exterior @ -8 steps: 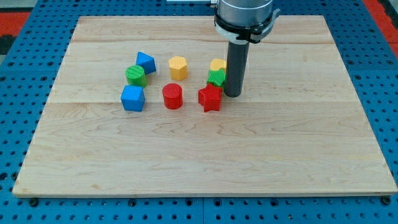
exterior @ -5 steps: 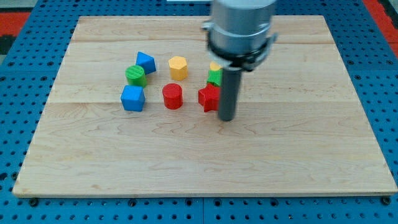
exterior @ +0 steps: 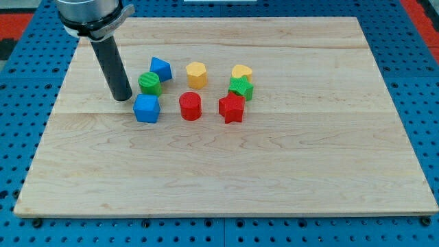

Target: Move the green circle and blue triangle up a bit

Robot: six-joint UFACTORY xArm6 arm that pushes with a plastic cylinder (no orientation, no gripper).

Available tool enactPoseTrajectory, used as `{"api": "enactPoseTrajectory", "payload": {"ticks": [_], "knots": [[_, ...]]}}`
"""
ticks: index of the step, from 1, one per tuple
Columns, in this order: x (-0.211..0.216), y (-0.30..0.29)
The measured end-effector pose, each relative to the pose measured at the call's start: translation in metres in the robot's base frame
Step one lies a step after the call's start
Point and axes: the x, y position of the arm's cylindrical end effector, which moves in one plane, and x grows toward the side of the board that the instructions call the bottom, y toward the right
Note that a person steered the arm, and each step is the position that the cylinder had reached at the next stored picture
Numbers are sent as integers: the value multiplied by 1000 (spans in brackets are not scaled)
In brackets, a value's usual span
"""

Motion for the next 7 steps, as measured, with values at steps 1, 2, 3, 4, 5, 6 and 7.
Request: {"api": "enactPoseTrajectory", "payload": {"ticks": [1, 2, 3, 4, 5, 6, 7], "knots": [[0, 15], [0, 42], [0, 60], [-9, 55], [-35, 54], [-59, 50], [-86, 46]]}}
